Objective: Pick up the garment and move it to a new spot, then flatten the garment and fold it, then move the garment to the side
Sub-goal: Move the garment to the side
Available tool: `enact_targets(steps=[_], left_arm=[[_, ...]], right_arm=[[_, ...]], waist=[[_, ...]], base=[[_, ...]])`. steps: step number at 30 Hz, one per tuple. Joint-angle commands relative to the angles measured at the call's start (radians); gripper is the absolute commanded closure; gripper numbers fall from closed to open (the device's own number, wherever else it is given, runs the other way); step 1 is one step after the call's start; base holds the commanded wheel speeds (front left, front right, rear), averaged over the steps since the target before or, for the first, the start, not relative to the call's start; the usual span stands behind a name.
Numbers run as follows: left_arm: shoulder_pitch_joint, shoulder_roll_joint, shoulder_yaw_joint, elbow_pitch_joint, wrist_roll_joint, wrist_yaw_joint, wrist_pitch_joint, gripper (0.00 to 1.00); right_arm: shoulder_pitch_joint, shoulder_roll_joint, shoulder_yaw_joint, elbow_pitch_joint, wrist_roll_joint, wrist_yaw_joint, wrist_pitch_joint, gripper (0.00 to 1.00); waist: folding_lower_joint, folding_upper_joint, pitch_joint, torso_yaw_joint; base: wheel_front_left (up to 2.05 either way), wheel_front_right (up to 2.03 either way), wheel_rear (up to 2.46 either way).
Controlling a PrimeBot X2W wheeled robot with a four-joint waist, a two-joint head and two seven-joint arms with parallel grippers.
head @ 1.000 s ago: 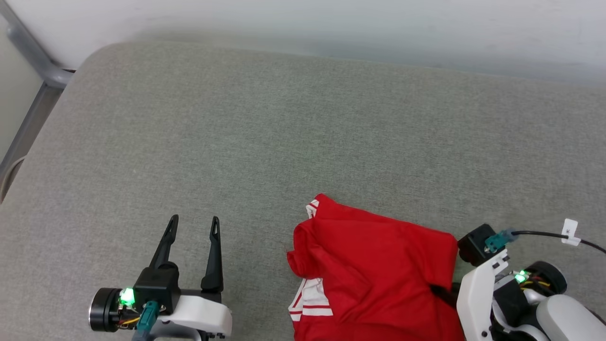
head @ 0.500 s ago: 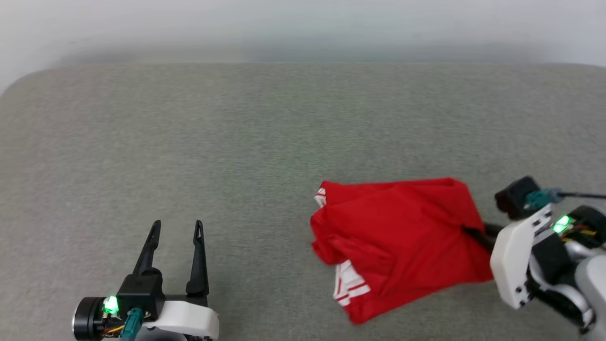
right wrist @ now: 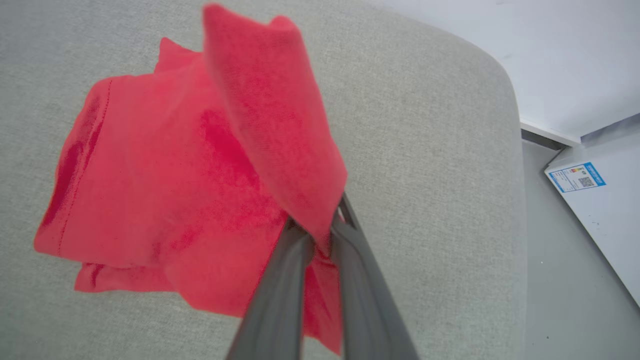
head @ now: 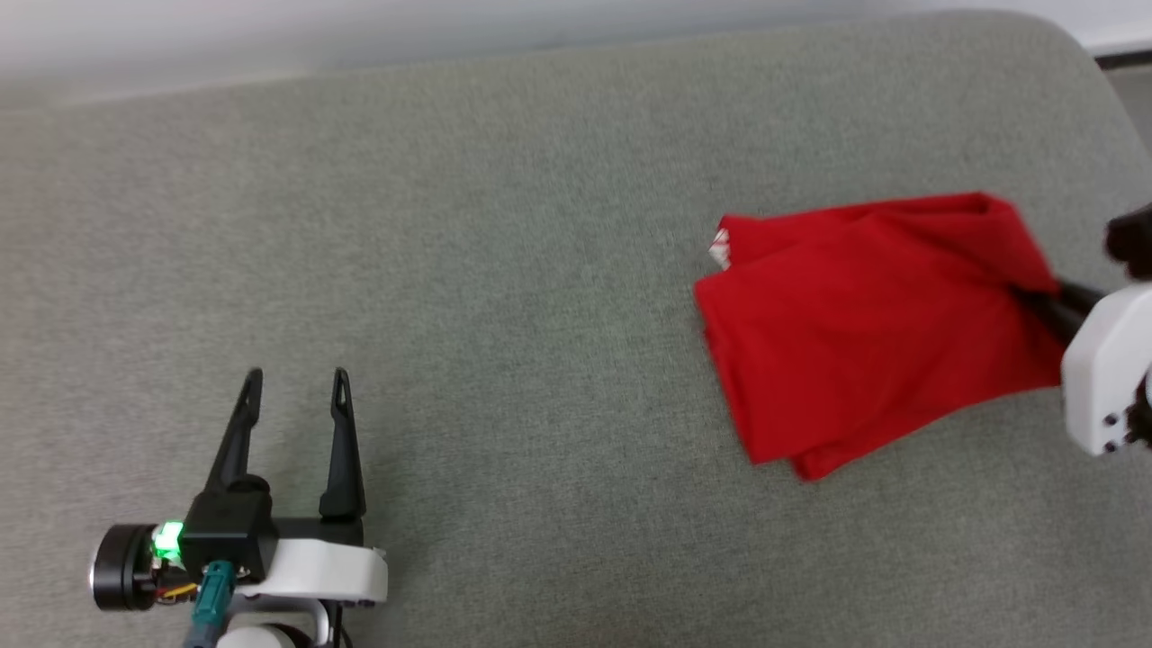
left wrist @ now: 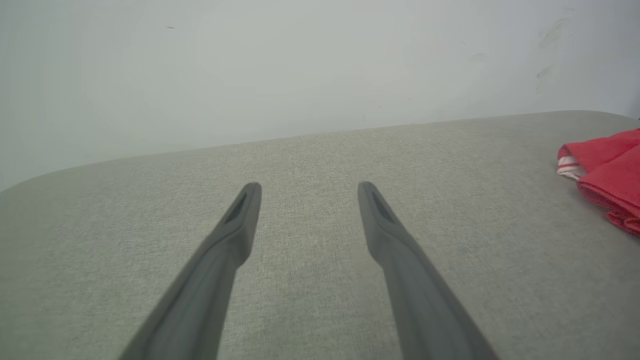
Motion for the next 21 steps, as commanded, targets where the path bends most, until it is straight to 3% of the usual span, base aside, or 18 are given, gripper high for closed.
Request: enact_targets(steps=[1, 10, 21], left_arm=[[-0.026, 0.008, 0.005, -0.011, 0.005, -0.004, -0.005, 0.0], [-0.116, 0.061, 0.009, -0.071, 0.023, -0.02, -0.005, 0.0], [-0.19, 0.094, 0.012, -0.164, 0.023, -0.011, -0.004, 0.0]], right_arm=[[-0.026, 0.001, -0.026, 0.01, -0.015, -0.002, -0.005, 1.0], [-0.098, -0.043, -0.209, 0.108, -0.106, -0.002, 0.003, 1.0], [-0.196, -0.039, -0.438, 0.229, -0.203, -0.002, 0.036, 1.0]], waist=[[-0.0001, 0.0, 0.052, -0.022], [-0.0001, 0.0, 0.224, -0.018], [-0.0001, 0.0, 0.371, -0.012]], base=[[0.0, 0.0, 0.0], [0.0, 0.0, 0.0], [0.0, 0.0, 0.0]])
